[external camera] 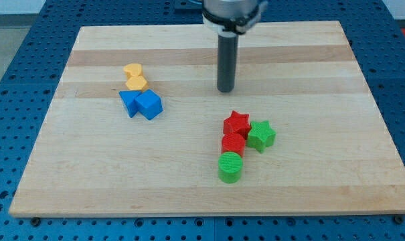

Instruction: Separate the yellow hexagon from the vertical line of blocks

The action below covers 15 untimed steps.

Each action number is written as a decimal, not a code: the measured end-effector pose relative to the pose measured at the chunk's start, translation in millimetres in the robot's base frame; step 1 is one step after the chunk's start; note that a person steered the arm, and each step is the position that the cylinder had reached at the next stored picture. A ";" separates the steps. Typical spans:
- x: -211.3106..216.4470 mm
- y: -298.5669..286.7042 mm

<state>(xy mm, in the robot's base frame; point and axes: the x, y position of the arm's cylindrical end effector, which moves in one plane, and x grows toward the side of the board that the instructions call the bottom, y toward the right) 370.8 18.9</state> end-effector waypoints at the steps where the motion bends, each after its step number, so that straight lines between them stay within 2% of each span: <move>1: -0.1 -4.0; 2: -0.1 -56.5; 5: 0.9 -117.1; 15: 7.4 -211.9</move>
<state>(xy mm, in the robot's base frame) 378.2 -193.0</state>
